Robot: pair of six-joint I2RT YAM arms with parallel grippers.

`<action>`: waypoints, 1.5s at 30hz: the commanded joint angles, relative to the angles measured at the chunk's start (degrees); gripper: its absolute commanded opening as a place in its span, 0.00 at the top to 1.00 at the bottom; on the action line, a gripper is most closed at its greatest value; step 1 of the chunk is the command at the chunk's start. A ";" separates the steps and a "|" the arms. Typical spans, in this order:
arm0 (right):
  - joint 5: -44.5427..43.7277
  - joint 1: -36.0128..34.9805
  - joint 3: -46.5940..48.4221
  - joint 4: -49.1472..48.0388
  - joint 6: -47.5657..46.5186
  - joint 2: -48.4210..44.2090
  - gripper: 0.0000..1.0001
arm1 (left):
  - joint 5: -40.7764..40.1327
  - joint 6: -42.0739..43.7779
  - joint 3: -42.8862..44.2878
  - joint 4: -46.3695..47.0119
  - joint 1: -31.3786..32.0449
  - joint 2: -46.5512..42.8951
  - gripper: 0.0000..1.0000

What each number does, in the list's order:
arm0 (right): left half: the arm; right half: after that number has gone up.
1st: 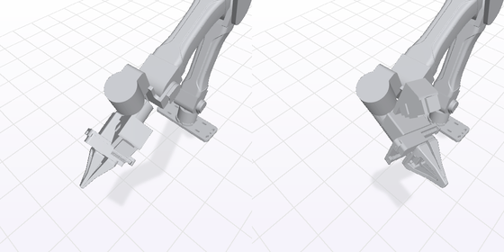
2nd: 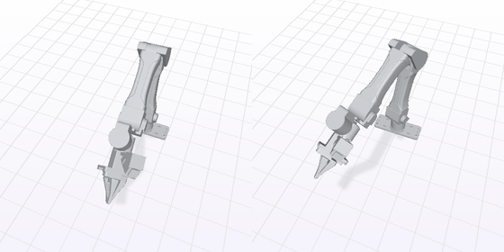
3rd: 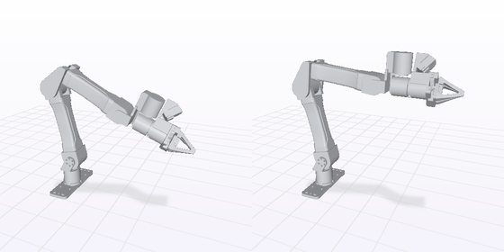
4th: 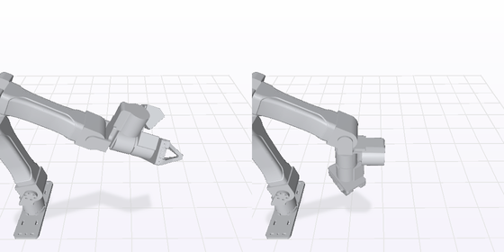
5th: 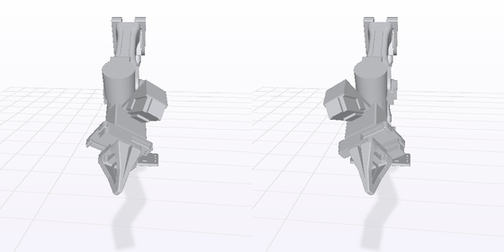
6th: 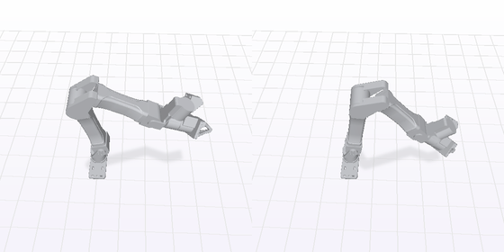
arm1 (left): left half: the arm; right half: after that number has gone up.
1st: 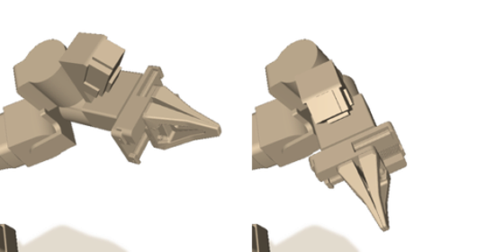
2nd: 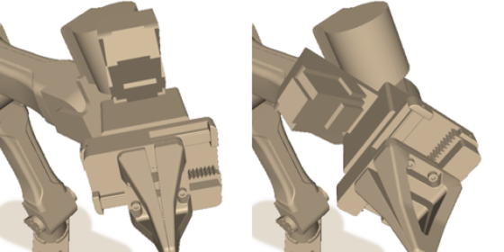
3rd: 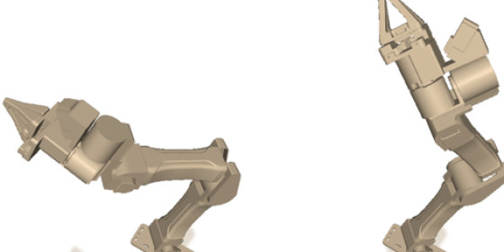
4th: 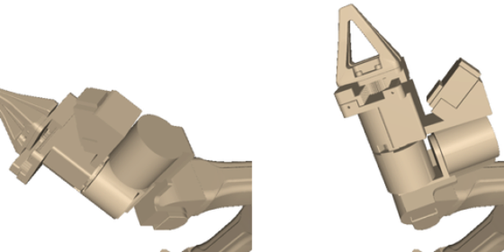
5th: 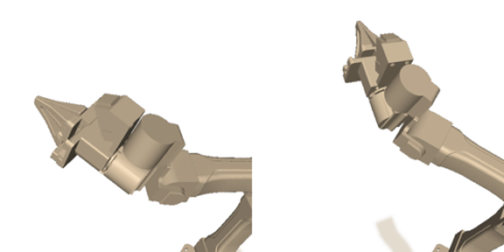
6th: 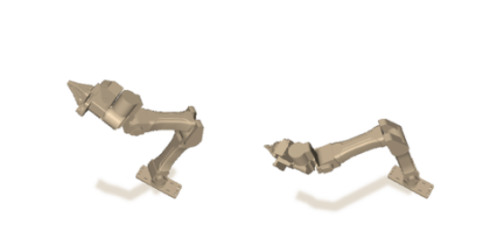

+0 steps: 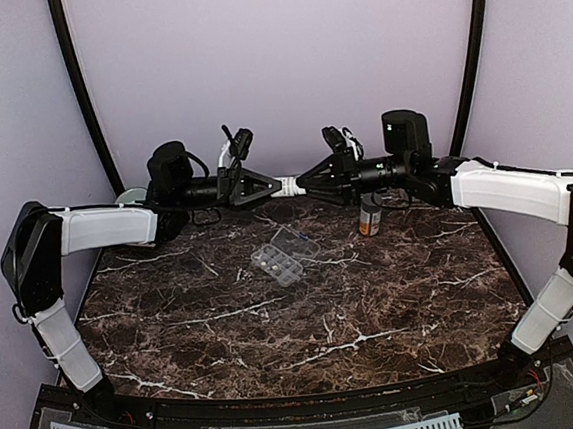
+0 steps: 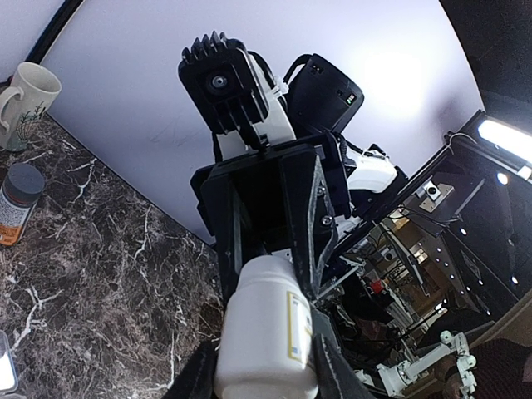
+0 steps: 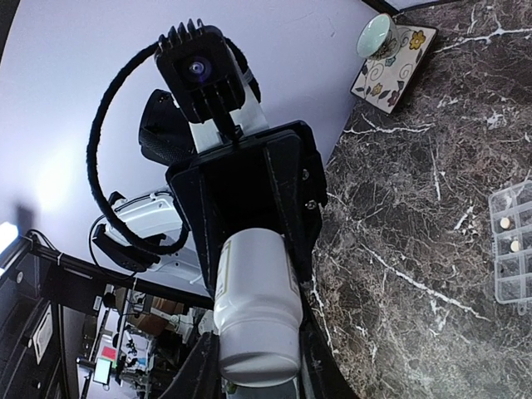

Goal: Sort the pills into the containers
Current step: Unscrew the lid of the pill bottle.

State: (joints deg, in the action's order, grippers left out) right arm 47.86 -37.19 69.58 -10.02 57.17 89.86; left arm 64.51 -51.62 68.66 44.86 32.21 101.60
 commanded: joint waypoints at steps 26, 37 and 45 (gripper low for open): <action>-9.85 -0.95 6.52 13.62 -47.64 -2.12 0.96 | 1.87 -24.95 1.24 28.26 -0.14 4.88 1.00; -17.35 -1.22 4.71 14.08 -58.42 -4.73 0.95 | 2.68 -28.75 1.30 31.67 -0.13 5.35 1.00; -20.19 -2.05 4.34 14.58 -61.68 -5.23 0.95 | 2.87 -29.11 1.22 32.00 -0.14 5.54 1.00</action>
State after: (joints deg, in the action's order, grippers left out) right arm 32.88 -39.44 75.05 4.03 -1.67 85.67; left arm 65.08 -80.23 68.64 71.35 31.77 108.12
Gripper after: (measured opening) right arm 0.252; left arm 0.344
